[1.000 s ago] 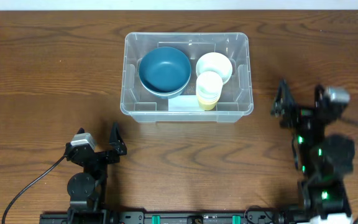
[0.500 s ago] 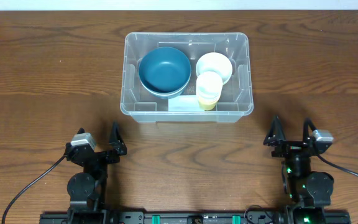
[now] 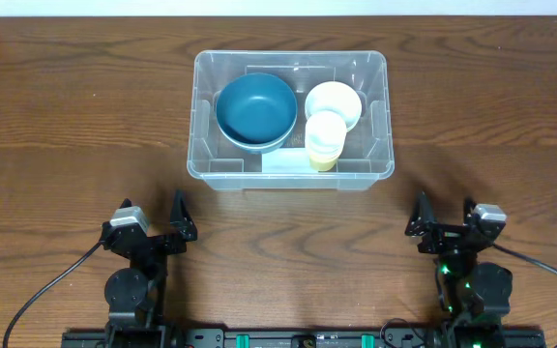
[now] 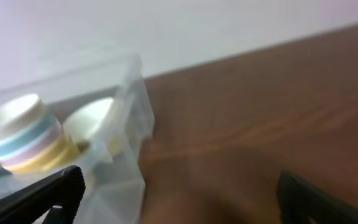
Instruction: Pack container
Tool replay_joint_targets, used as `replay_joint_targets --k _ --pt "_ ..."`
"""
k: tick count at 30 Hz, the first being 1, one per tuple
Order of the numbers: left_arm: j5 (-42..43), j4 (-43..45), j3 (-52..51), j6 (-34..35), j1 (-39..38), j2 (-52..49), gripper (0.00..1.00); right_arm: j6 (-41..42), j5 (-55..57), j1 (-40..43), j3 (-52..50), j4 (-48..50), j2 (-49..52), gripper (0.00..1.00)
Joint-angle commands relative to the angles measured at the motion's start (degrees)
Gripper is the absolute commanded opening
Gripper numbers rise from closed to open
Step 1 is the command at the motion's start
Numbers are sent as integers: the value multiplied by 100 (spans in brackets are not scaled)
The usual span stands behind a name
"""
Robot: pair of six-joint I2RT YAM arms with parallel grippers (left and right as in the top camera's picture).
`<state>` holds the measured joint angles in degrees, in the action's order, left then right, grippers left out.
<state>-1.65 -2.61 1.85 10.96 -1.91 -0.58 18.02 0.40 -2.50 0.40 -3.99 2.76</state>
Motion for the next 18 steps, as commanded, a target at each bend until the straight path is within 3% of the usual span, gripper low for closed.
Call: replay_joint_targets --k 1,18 --pt "-7 -146 -162 52 28 35 98 -245 -44 -46 -9 -13 -245 99" --pt "-7 -146 -162 52 28 35 98 -610 -66 -46 -9 -31 -245 99"
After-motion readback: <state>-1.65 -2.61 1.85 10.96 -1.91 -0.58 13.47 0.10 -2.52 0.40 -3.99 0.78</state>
